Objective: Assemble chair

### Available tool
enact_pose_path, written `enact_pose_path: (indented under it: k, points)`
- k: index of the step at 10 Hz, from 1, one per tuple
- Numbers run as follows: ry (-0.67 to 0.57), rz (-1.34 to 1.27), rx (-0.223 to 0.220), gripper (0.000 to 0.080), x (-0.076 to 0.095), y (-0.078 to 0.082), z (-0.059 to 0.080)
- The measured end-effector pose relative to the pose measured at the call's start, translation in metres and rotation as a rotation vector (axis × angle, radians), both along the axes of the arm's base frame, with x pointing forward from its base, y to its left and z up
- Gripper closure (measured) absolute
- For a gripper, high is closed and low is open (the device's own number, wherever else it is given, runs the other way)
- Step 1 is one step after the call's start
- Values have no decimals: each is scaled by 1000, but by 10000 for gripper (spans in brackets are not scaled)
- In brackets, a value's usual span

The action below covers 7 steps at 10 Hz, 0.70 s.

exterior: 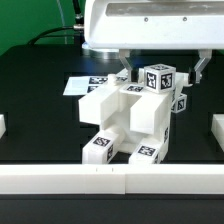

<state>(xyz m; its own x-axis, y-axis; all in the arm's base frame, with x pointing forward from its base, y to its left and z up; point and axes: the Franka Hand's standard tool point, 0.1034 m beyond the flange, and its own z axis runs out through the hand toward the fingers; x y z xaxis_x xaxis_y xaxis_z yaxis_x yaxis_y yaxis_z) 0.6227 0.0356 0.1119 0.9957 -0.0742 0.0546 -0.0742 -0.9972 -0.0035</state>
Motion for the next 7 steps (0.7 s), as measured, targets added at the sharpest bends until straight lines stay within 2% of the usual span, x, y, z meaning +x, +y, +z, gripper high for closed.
enact_pose_path:
  k: [6, 7]
  points:
    - [7, 324, -25, 151, -2, -3, -2]
    - [7, 324, -25, 178, -2, -3, -2]
